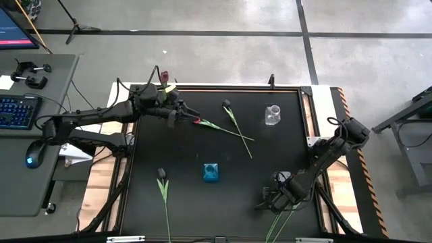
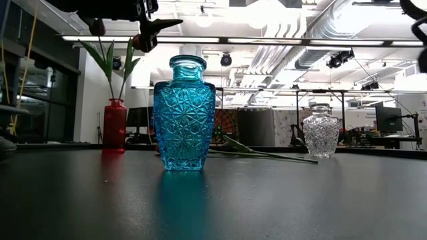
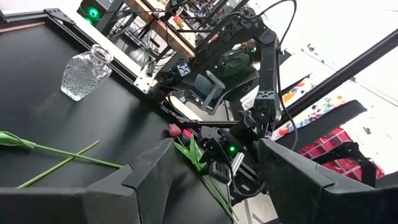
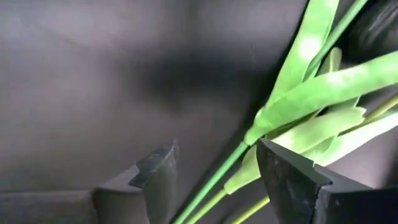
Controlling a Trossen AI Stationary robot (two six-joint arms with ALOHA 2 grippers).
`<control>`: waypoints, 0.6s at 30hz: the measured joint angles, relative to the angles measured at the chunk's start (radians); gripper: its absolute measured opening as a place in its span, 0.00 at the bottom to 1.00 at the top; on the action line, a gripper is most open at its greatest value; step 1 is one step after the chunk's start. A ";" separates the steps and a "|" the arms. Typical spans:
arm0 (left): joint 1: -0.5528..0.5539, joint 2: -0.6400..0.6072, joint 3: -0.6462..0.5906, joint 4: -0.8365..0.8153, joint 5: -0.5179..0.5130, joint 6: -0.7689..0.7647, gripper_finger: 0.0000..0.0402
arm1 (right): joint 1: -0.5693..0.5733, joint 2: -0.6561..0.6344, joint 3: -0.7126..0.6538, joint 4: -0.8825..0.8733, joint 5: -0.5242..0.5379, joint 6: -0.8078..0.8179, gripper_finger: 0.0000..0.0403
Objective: Sort flowers into vase by color
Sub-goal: Put the dark red flower into the red vase
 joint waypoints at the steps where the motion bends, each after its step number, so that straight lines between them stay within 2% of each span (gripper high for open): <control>1: 0.000 0.000 0.000 0.000 0.000 0.000 0.55 | 0.002 0.010 0.000 0.011 -0.006 0.000 0.51; 13: 0.000 0.000 0.000 0.001 0.000 0.000 0.55 | 0.008 0.098 0.002 0.082 -0.045 -0.003 0.51; 18: 0.000 0.000 0.000 0.001 -0.001 0.000 0.55 | -0.007 0.094 0.003 0.083 0.014 -0.041 0.51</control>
